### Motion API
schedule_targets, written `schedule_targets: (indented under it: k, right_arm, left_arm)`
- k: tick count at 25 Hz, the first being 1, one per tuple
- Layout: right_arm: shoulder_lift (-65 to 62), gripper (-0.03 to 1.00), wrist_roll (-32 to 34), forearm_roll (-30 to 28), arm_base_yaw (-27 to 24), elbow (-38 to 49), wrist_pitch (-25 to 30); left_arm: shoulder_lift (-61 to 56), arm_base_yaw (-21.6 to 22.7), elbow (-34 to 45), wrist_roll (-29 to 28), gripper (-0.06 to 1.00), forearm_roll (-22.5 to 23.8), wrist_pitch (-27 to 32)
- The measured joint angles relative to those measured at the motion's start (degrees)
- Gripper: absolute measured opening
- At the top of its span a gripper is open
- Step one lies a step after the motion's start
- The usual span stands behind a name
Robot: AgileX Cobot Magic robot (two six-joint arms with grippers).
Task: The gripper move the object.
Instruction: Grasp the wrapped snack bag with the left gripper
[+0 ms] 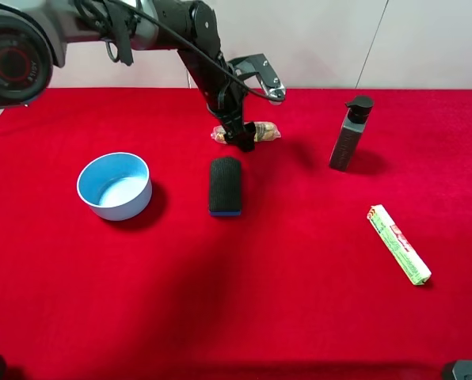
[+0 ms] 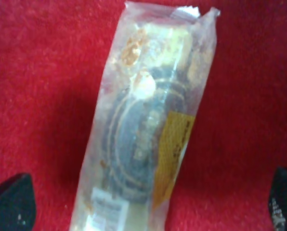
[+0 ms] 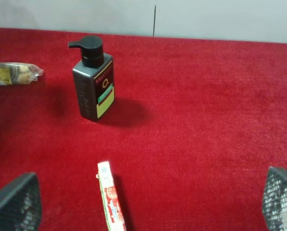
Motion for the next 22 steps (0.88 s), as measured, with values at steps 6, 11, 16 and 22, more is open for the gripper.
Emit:
schedule_targets:
  k: [6,11,16,22]
  right_arm:
    - [0.0,0.69,0.0,0.1,0.0,0.0,0.0]
    - [0.0,0.69,0.0,0.2,0.0,0.0,0.0]
    - [0.0,0.69,0.0,0.2,0.0,0.0,0.0]
    - [0.0,0.69,0.0,0.2,0.0,0.0,0.0]
  left_arm:
    - [0.4,0.0,0.0,2.1,0.87,-2.5,-2.1]
    - [0.7,0.0,0.0,2.2,0.73,-2.9,-2.2]
    - [0.7,0.0,0.0,2.2,0.55,-2.9,-2.2]
    - [0.7,0.0,0.0,2.2,0.34,-2.9,-2.2]
